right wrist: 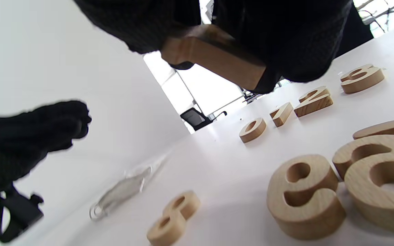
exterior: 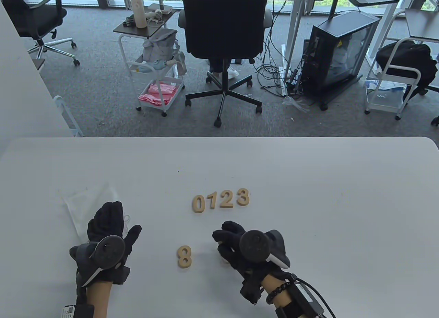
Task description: Empty bag and arrange number blocks in order
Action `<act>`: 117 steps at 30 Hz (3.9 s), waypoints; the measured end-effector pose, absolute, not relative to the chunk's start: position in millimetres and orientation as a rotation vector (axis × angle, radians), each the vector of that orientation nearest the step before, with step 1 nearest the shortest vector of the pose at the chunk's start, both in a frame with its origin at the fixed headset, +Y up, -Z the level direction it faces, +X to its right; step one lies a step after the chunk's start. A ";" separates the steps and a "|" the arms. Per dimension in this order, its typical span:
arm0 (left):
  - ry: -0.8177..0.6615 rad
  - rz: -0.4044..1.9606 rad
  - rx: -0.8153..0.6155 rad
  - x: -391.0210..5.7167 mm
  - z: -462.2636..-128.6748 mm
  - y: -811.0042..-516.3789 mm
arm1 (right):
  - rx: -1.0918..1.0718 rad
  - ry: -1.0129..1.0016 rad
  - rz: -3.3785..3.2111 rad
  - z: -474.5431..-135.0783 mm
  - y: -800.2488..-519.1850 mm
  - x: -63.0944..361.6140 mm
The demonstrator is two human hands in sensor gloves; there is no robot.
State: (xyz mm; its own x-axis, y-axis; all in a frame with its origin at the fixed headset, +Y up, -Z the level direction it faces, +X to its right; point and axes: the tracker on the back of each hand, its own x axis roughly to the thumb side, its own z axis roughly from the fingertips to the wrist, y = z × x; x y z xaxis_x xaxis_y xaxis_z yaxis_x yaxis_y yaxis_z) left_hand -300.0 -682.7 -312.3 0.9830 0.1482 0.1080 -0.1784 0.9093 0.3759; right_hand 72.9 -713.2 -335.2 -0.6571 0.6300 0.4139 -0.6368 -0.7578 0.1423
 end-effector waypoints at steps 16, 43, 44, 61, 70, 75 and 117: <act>-0.068 0.169 0.395 -302.0 -312.1 -682.3 | 0.178 -0.028 1.913 -368.2 -730.4 153.6; -0.061 0.179 0.430 -305.5 -310.2 -679.3 | -0.095 -0.002 1.891 -377.1 -743.4 191.4; -0.061 0.179 0.433 -305.7 -310.0 -679.1 | -0.145 -0.040 1.923 -377.1 -743.8 191.8; -0.055 0.177 0.447 -308.2 -309.5 -678.0 | -0.340 0.002 2.198 -437.4 -734.7 180.6; -0.056 0.165 0.443 -307.1 -309.8 -677.9 | -0.480 -0.016 2.359 -477.0 -726.4 168.6; -0.057 0.165 0.439 -306.2 -310.0 -678.0 | -0.543 -0.025 2.470 -490.2 -731.3 160.7; -0.061 0.156 0.419 -302.7 -313.0 -678.1 | -0.560 0.127 2.882 -517.7 -766.0 127.2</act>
